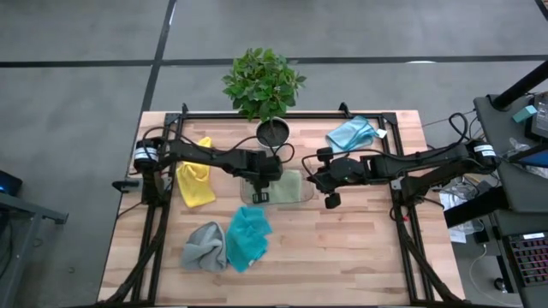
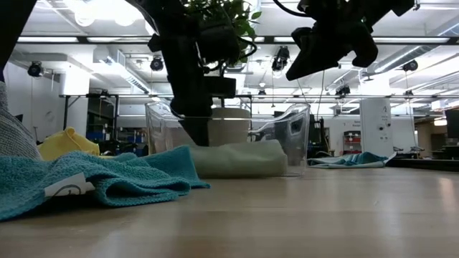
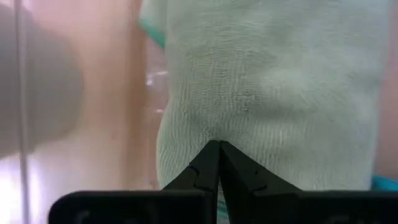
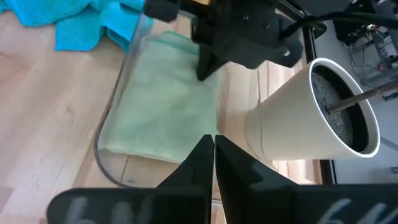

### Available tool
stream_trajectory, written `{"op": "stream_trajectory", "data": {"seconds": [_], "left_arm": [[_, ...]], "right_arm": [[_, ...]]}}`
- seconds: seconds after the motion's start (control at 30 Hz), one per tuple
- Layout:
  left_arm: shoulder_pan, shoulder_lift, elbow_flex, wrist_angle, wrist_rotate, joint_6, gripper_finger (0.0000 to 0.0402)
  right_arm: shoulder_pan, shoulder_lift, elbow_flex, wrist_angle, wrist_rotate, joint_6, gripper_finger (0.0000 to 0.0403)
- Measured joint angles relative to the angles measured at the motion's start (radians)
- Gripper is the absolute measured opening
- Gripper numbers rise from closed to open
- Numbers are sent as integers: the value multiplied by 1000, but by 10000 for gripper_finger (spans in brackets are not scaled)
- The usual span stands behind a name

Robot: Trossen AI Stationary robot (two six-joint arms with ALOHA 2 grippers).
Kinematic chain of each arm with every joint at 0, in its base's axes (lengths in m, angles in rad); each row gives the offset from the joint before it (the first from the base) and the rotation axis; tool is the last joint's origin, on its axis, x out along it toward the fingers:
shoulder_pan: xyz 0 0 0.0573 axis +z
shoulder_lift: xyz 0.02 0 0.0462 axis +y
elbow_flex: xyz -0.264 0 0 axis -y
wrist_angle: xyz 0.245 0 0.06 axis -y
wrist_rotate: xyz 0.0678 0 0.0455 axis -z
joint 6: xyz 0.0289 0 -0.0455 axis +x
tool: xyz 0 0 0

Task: Fold microfiber towels
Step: Put the folded green towel into the transparent bin, then fold the light blue microfiber cloth

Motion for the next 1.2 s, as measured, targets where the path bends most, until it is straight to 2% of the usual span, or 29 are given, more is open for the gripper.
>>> {"op": "stream_trajectory", "data": {"seconds": [0.4,0.53,0.6,0.8,0.93,1.03,1.2], "left_arm": [[1,-40,6,1,-17,-48,0],[0,-25,-25,-3,-79,-49,0],[1,-25,-33,-2,-96,-49,0],[-6,-50,-7,1,-117,-45,0],[-38,-91,5,-2,-119,-46,0],[-85,-142,3,2,-120,-59,0],[-196,-220,-4,72,-144,-76,0]], "right_arm": [[0,0,-9,1,-1,26,9],[0,0,-35,24,3,60,9],[0,0,-55,51,36,82,9],[-3,-5,-72,36,230,161,9],[-11,-23,-72,27,240,202,9],[-36,-44,-72,-35,293,252,9],[-127,-87,-72,-131,365,384,9]]}}
